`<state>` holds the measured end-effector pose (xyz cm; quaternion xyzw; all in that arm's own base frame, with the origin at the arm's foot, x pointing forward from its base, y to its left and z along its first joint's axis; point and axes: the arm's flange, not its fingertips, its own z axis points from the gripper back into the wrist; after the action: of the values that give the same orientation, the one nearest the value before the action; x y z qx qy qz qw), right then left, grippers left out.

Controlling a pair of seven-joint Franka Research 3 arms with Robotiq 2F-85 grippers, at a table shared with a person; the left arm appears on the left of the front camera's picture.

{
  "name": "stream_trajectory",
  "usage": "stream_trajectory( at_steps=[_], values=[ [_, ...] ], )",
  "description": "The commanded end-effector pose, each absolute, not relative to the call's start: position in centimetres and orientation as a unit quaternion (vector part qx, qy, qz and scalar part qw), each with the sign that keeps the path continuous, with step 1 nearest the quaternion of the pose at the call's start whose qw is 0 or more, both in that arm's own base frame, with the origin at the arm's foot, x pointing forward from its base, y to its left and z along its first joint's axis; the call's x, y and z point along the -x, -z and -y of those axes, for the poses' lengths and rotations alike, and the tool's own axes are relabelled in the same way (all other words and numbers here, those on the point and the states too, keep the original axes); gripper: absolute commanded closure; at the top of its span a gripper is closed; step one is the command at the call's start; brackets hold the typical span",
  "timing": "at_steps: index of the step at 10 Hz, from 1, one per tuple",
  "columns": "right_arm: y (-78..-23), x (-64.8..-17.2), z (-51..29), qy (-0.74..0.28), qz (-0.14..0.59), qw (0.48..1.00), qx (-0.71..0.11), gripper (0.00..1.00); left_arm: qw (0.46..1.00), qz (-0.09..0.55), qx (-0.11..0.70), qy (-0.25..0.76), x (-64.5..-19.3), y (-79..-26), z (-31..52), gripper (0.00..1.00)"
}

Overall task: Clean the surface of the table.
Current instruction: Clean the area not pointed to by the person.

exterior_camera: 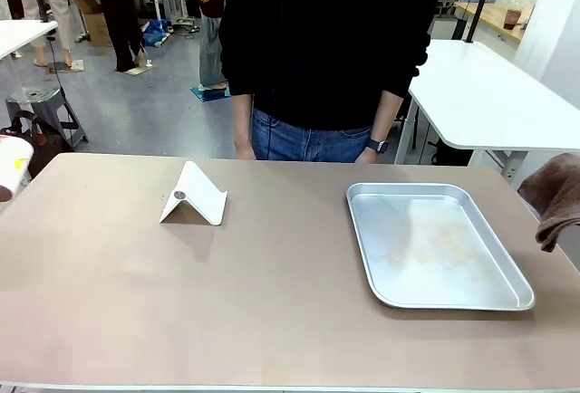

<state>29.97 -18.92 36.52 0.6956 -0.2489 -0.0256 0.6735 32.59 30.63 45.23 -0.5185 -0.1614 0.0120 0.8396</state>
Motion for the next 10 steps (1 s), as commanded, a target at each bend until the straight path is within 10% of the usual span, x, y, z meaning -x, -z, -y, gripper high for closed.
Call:
stream_trajectory(
  at_steps=[1,10],
  values=[
    [-37.0,-29.7,19.0,0.021,0.252,0.672,-0.696,0.93,0.804,0.176,0.567,-0.020,-32.1,-44.0,-33.5,0.77],
    [-37.0,-29.7,19.0,0.021,0.252,0.672,-0.696,0.93,0.806,0.170,0.566,-0.043,-30.7,-42.4,-34.2,0.77]
  ],
)
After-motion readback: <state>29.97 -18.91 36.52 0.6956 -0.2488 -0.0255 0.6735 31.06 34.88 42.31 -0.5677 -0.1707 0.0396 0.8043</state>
